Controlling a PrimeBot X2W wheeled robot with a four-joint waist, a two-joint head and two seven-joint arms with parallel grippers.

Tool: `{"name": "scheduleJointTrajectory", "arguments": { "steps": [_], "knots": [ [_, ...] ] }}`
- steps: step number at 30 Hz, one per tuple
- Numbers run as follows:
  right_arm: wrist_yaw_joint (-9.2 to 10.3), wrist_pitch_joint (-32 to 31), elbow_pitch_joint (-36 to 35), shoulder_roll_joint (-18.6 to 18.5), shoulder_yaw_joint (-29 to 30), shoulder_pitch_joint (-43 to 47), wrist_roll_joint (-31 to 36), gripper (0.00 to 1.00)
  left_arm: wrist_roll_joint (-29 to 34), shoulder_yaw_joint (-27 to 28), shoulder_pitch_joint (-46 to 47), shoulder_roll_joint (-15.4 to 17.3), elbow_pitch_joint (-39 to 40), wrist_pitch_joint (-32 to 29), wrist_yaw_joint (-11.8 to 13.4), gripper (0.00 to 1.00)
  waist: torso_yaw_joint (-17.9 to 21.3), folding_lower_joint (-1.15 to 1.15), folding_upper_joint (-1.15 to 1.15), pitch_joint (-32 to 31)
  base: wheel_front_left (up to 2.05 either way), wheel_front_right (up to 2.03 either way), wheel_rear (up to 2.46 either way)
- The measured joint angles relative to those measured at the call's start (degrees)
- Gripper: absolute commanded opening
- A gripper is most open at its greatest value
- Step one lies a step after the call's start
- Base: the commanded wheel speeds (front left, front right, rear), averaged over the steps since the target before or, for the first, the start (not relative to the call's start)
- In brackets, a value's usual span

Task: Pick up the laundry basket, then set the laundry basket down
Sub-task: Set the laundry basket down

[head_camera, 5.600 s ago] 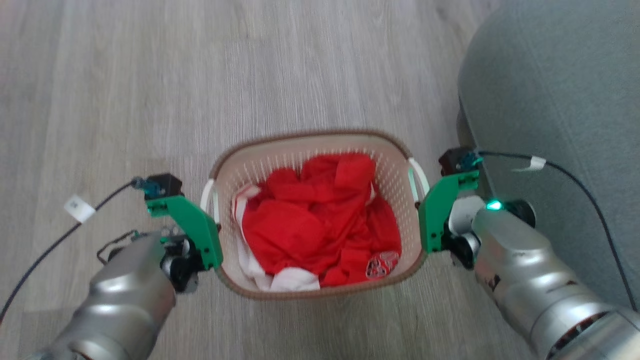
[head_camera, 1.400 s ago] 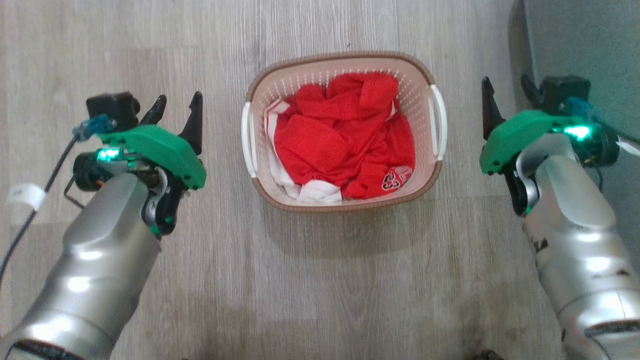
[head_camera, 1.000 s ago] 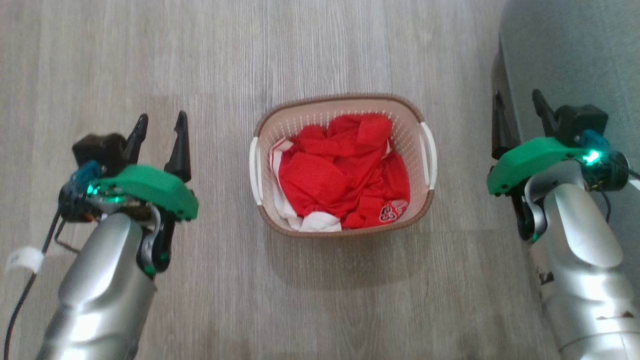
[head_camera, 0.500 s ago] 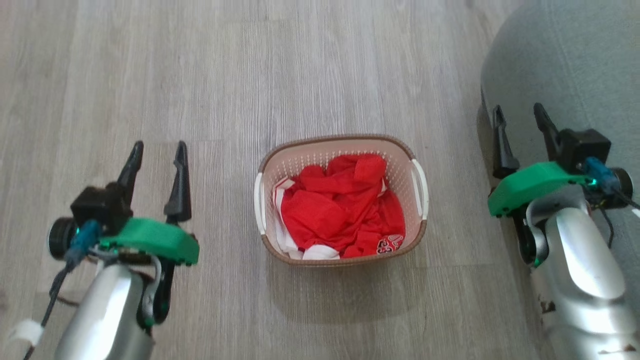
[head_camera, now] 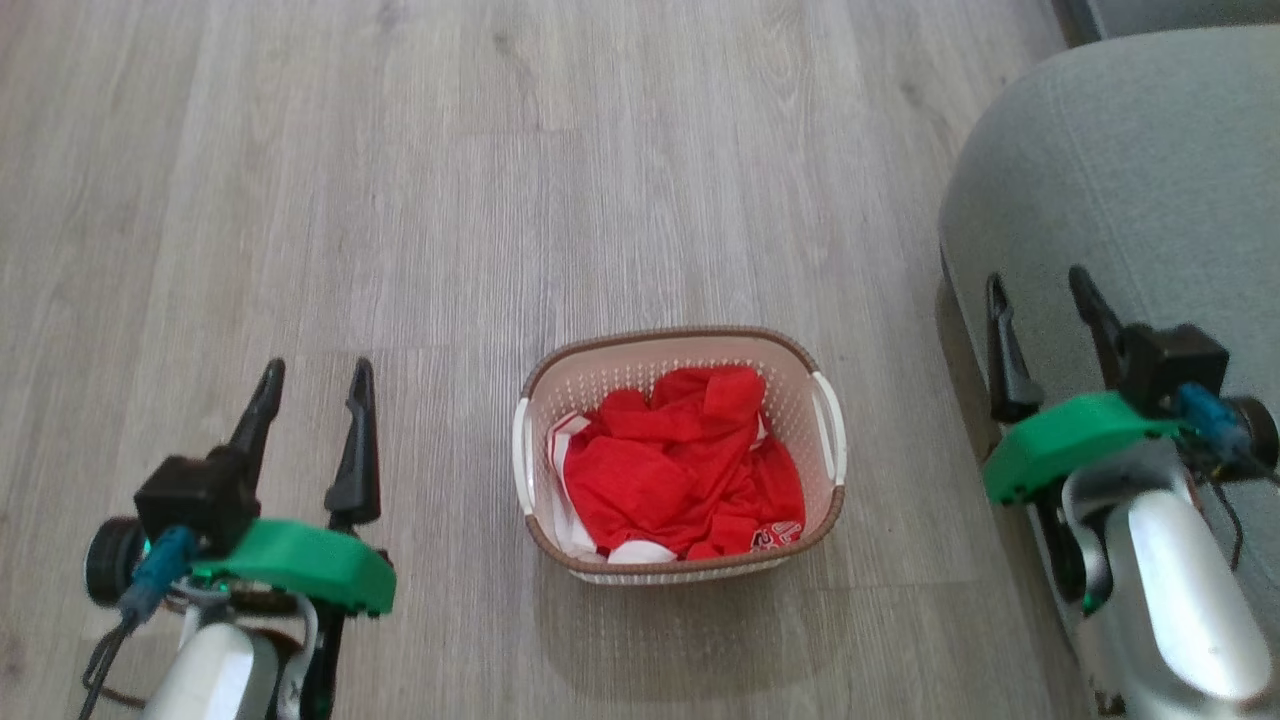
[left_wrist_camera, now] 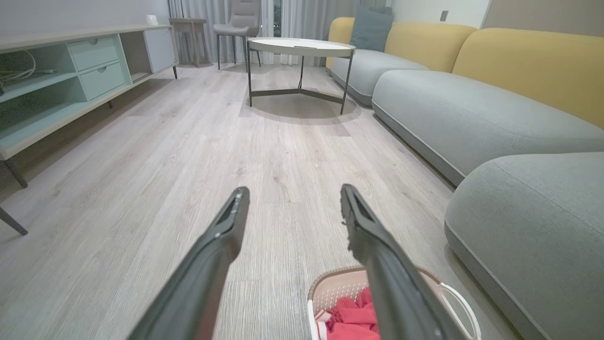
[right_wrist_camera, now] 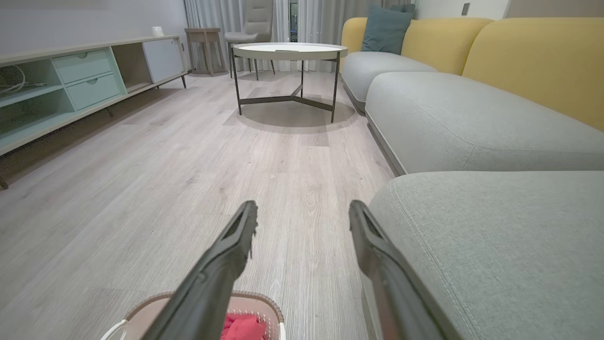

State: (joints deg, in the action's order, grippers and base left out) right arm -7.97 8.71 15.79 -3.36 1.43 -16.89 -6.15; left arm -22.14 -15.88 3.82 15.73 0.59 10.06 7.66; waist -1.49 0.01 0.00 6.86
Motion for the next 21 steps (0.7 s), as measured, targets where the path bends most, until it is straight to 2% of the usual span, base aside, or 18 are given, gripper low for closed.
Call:
{"name": "scheduleJointTrajectory", "arguments": {
  "steps": [12, 21],
  "knots": [
    [0.14, -3.85, -9.12, 0.4, 0.74, 9.38, -0.4, 1.0, -0.63, -0.05, -5.67, 0.36, 2.37, -1.99, 1.85, 1.0, 0.26, 0.0, 0.0, -4.32, 0.0, 0.0, 0.0],
    [0.15, -5.58, -12.28, 0.78, 1.23, 12.75, -0.47, 1.0, -1.12, -0.08, -6.84, 0.63, 2.79, -2.52, 2.54, 1.0, 0.5, 0.0, 0.0, -5.94, 0.0, 0.0, 0.0]
  ]
}}
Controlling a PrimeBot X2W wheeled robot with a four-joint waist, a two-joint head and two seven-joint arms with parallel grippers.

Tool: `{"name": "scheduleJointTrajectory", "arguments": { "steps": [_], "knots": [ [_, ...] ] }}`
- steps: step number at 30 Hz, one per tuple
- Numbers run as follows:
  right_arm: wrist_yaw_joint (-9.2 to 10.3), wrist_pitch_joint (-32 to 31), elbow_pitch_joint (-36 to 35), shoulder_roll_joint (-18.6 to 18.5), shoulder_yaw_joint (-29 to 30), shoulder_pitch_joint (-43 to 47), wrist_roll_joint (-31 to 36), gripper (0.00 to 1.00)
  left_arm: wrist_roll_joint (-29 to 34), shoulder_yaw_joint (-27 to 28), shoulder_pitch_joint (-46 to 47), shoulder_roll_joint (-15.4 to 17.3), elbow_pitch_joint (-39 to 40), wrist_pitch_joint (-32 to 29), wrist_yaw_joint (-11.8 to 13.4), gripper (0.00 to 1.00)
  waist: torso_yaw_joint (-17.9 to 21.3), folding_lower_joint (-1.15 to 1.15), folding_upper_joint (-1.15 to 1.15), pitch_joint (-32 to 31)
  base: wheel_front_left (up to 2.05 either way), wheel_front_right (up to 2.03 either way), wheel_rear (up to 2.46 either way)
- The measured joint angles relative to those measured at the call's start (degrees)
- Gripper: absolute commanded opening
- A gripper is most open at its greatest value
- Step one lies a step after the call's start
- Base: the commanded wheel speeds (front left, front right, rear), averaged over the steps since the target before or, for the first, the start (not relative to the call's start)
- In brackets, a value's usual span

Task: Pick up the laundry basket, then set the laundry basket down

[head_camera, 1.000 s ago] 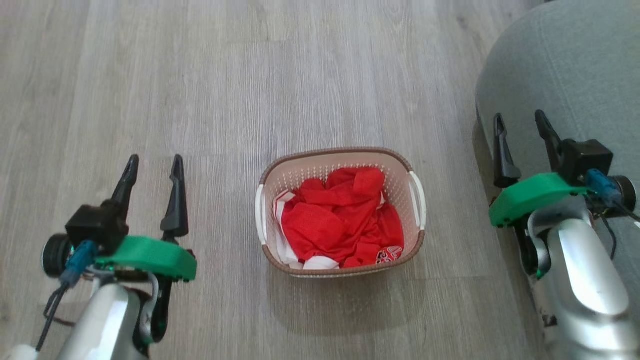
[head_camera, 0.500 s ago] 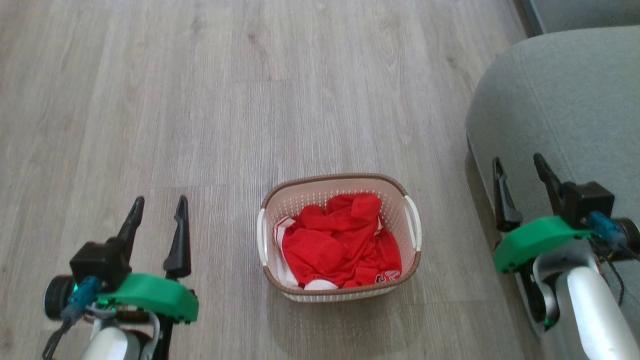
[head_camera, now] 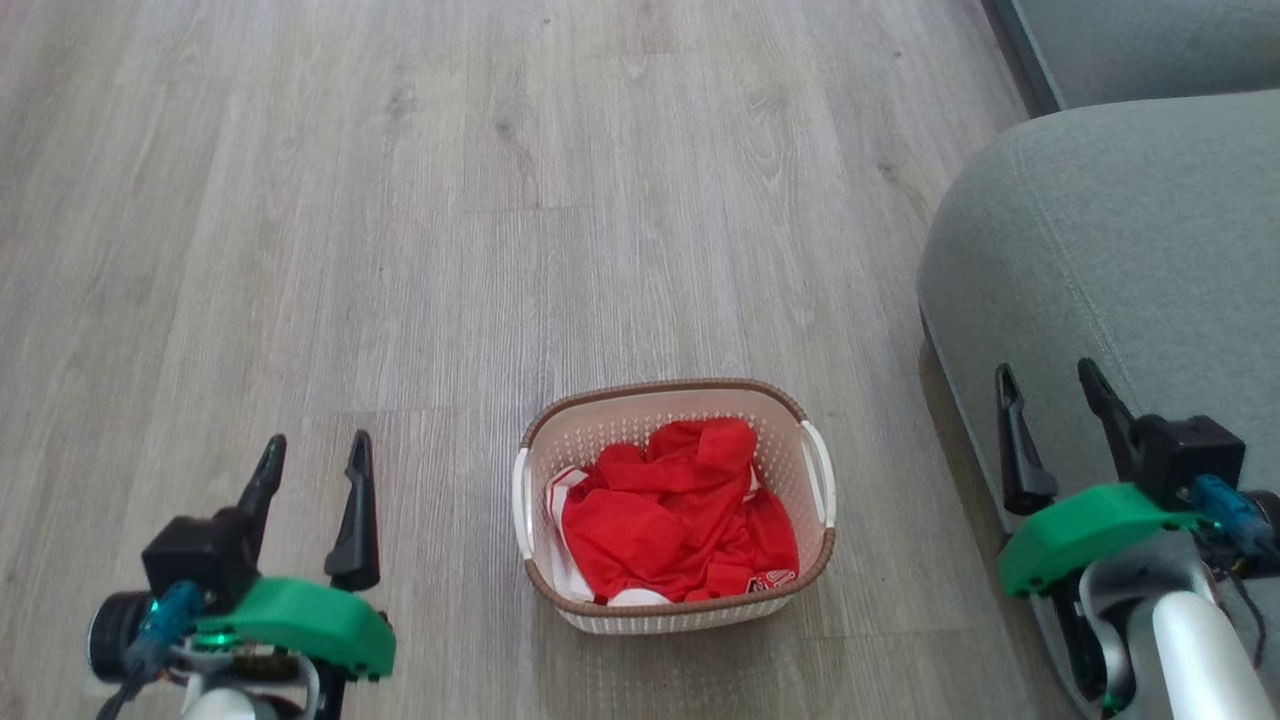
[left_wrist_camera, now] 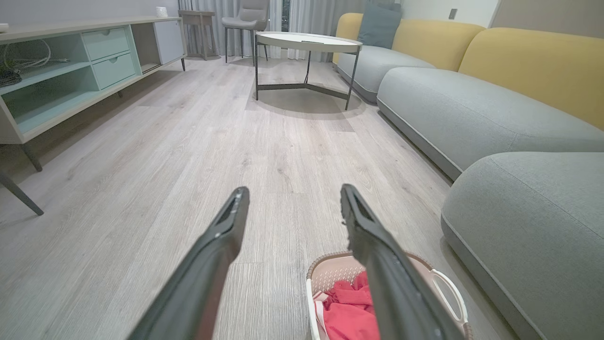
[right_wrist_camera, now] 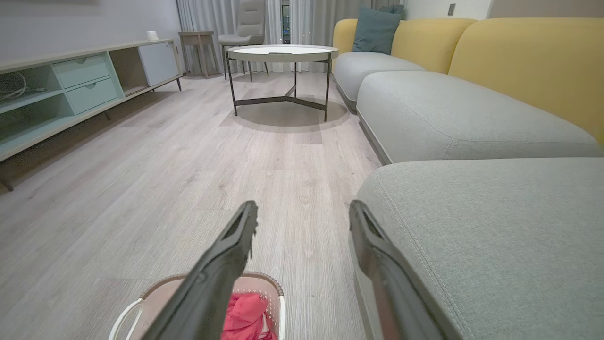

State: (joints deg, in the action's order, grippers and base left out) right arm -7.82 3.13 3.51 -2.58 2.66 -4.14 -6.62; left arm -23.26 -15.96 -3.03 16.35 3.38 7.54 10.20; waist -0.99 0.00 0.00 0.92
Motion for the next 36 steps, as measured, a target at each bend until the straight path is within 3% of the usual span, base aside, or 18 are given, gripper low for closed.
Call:
{"name": "scheduleJointTrajectory", "arguments": {
  "steps": [20, 21, 26, 36],
  "knots": [
    [0.0, -1.05, -1.58, 0.08, 0.41, 1.23, -0.78, 1.0, -0.02, -0.13, -0.87, 0.44, 0.24, -0.99, 0.99, 1.0, -0.63, 0.0, 0.0, -0.43, 0.0, 0.0, 0.0],
    [0.0, -1.02, -1.23, 0.1, 0.4, 1.23, -0.94, 0.0, -0.01, -0.16, -0.87, 0.31, -0.14, -0.99, 0.93, 0.0, -0.63, 0.0, 0.0, -0.43, 0.0, 0.0, 0.0],
    [0.0, -1.27, 2.91, 0.44, 0.36, 3.13, -1.91, 0.0, -0.73, -0.6, -2.97, -1.05, -3.46, -1.02, 0.92, 0.0, -0.61, 0.0, 0.0, -0.44, 0.0, 0.0, 0.0],
    [0.0, -1.65, 3.42, 0.44, 0.55, 3.35, -8.62, 0.0, -6.67, 0.15, -2.91, -1.91, -4.02, -1.96, 0.32, 0.0, -0.46, 0.0, 0.0, -0.49, 0.0, 0.0, 0.0]
  ]
}}
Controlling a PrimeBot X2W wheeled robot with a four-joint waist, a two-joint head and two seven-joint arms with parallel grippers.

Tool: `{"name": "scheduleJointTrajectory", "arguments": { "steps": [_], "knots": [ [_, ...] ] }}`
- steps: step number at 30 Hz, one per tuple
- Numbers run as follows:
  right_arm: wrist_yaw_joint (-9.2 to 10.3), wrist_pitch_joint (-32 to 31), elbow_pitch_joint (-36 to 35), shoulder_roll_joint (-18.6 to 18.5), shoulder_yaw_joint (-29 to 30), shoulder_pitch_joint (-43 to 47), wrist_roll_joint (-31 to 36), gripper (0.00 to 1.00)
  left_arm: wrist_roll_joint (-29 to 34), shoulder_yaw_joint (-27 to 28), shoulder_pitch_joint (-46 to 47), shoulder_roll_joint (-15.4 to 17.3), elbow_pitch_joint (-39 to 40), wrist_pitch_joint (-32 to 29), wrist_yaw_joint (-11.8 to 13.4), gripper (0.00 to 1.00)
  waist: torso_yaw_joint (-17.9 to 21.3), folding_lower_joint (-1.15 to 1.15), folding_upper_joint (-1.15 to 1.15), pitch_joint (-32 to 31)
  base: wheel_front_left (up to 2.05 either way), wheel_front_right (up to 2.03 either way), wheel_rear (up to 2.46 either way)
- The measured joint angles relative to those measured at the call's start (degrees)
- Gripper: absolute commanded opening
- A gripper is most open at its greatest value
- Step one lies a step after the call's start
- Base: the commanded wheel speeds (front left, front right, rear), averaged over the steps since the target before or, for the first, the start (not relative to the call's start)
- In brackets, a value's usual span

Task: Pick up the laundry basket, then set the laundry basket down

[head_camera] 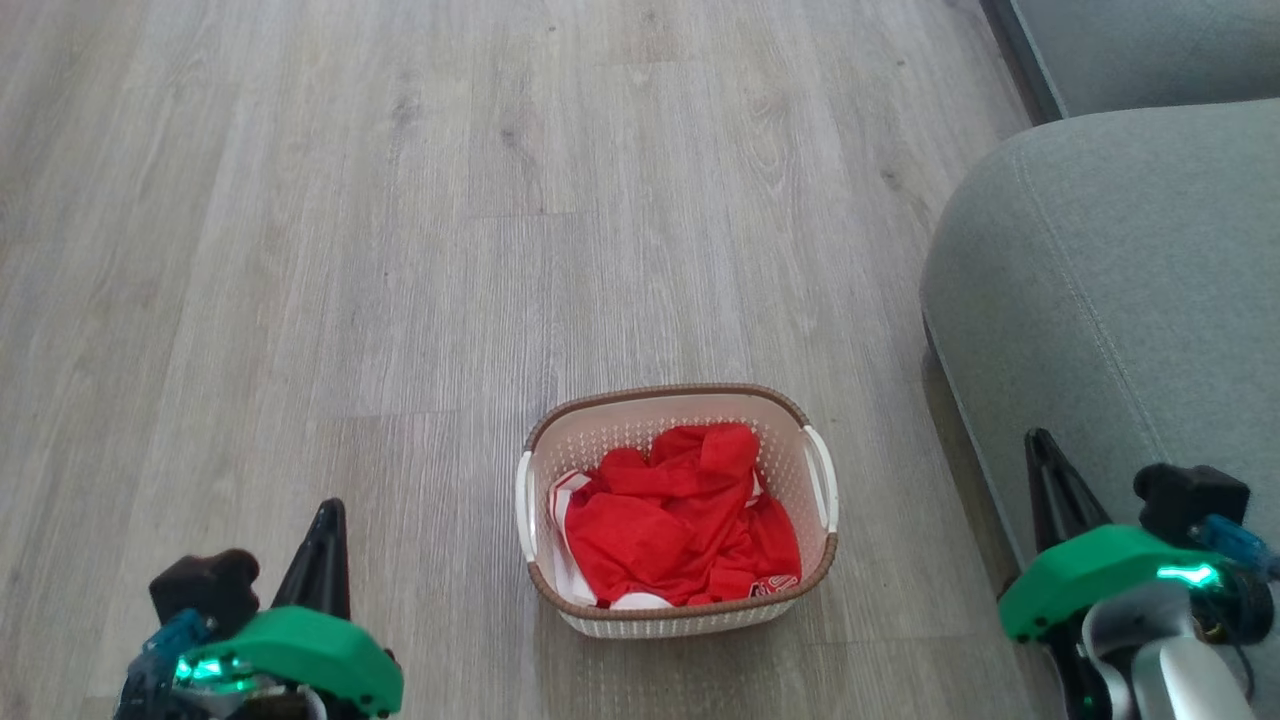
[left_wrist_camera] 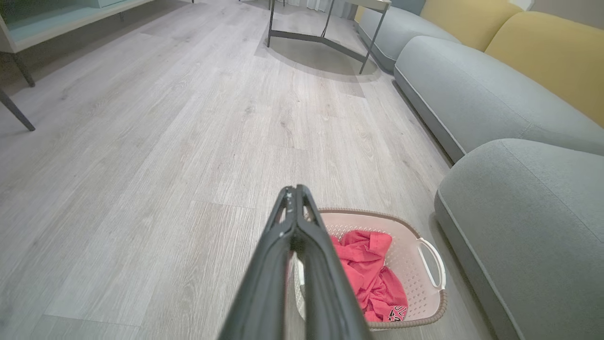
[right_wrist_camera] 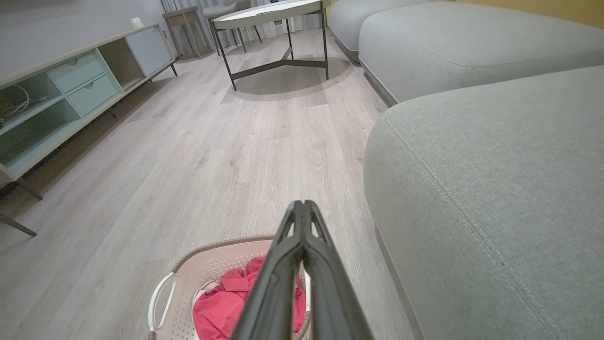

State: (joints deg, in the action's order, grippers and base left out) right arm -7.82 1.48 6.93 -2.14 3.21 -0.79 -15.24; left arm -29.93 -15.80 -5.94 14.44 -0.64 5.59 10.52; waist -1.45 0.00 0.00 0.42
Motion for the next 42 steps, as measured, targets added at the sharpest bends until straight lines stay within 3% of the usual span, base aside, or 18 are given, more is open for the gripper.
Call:
{"name": "scheduleJointTrajectory", "arguments": {
  "steps": [42],
  "knots": [
    [0.0, -2.77, 3.68, -0.01, 1.25, -1.19, -28.39, 0.0, -23.68, 6.5, 2.59, -3.65, -3.41, -3.58, -4.49, 0.0, 0.55, 0.0, 0.0, -0.24, 0.0, 0.0, 0.0]
  ]
}}
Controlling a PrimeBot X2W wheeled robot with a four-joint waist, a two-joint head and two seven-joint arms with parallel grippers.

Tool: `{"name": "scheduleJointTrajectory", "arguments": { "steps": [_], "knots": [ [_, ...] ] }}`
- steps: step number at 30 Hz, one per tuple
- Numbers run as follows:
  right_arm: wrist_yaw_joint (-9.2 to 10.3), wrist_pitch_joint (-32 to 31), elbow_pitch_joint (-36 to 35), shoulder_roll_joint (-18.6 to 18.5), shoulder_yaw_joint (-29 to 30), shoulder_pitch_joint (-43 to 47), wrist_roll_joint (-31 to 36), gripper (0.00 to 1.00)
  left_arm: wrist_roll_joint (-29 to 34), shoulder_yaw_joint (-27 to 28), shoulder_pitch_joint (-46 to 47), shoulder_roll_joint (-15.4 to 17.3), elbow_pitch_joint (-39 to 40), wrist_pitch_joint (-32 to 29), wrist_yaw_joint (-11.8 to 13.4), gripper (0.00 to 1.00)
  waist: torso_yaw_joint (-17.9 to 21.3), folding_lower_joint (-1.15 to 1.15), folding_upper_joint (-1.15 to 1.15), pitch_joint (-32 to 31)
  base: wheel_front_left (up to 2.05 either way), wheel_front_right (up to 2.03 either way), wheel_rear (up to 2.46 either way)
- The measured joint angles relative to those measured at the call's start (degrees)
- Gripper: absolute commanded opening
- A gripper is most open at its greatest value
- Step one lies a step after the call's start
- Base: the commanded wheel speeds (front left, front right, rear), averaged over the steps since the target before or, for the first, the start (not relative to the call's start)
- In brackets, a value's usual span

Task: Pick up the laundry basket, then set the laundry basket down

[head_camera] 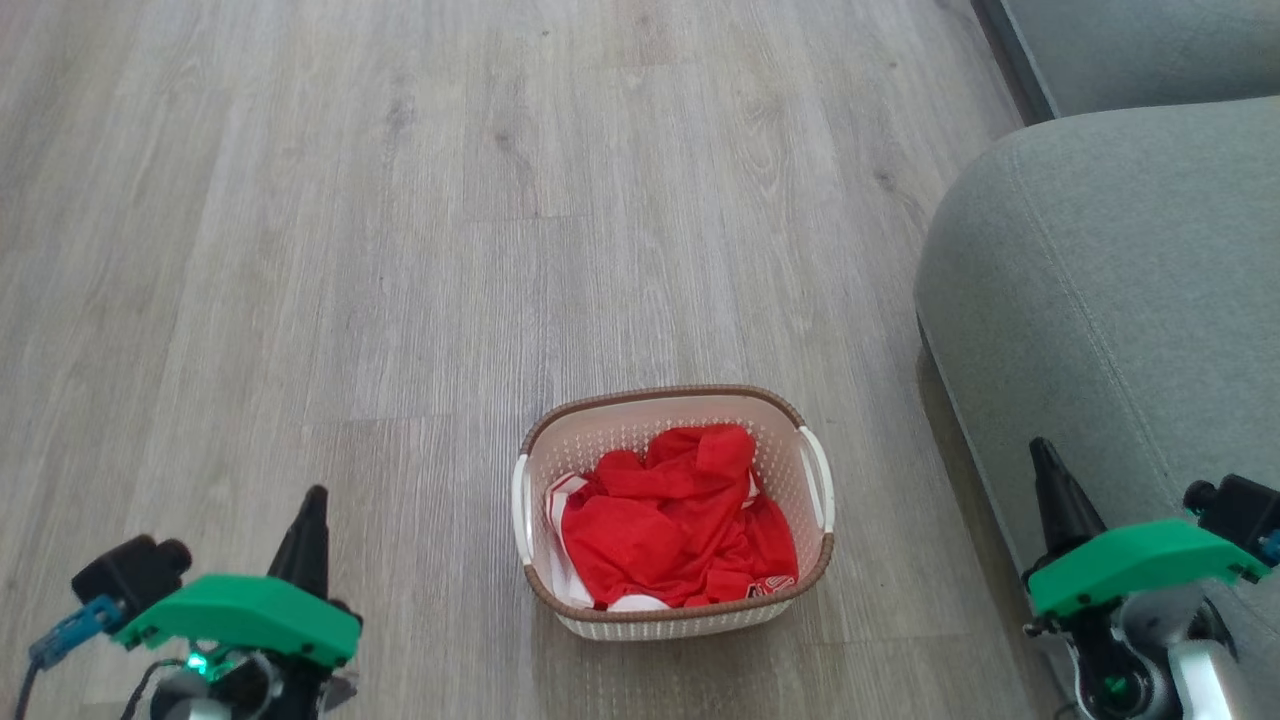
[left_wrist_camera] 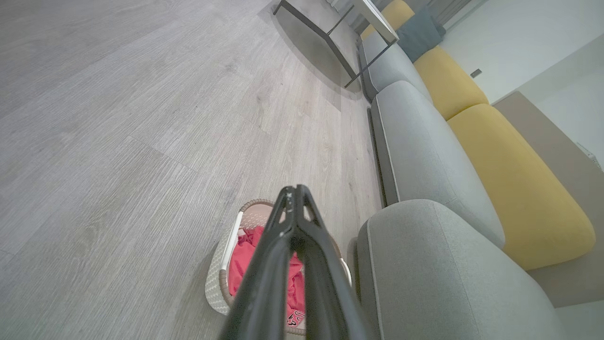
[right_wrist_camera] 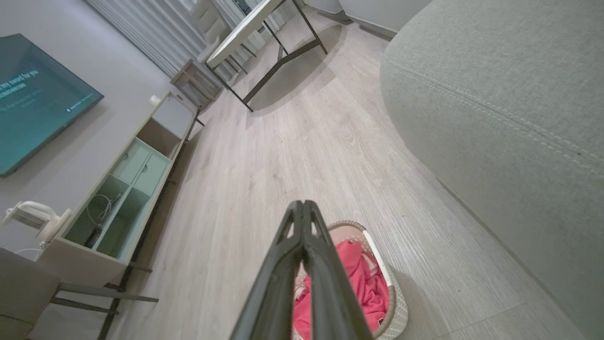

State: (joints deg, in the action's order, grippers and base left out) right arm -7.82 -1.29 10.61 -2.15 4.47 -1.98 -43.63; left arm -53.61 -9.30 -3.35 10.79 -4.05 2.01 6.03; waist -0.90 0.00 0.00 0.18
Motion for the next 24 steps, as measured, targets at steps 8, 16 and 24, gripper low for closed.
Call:
{"name": "scheduleJointTrajectory", "arguments": {
  "steps": [8, 16, 24],
  "knots": [
    [0.0, -0.49, 0.77, -0.01, 0.29, -0.14, -5.45, 0.0, -4.52, 1.05, 0.26, -0.54, -0.53, -0.58, -0.8, 0.0, 0.1, 0.0, 0.0, -0.05, 0.0, 0.0, 0.0],
    [0.0, -0.74, 1.45, -0.04, 0.53, -0.14, -10.99, 0.0, -8.88, 2.63, 1.37, -1.16, -0.8, -1.41, -1.53, 0.0, 0.21, 0.0, 0.0, -0.09, 0.0, 0.0, 0.0],
    [0.01, -1.16, 2.02, -0.11, 0.66, -0.26, -16.49, 0.0, -13.36, 3.87, 1.57, -2.13, -1.72, -2.01, -2.32, 0.0, 0.31, 0.0, 0.0, -0.14, 0.0, 0.0, 0.0]
  ]
}}
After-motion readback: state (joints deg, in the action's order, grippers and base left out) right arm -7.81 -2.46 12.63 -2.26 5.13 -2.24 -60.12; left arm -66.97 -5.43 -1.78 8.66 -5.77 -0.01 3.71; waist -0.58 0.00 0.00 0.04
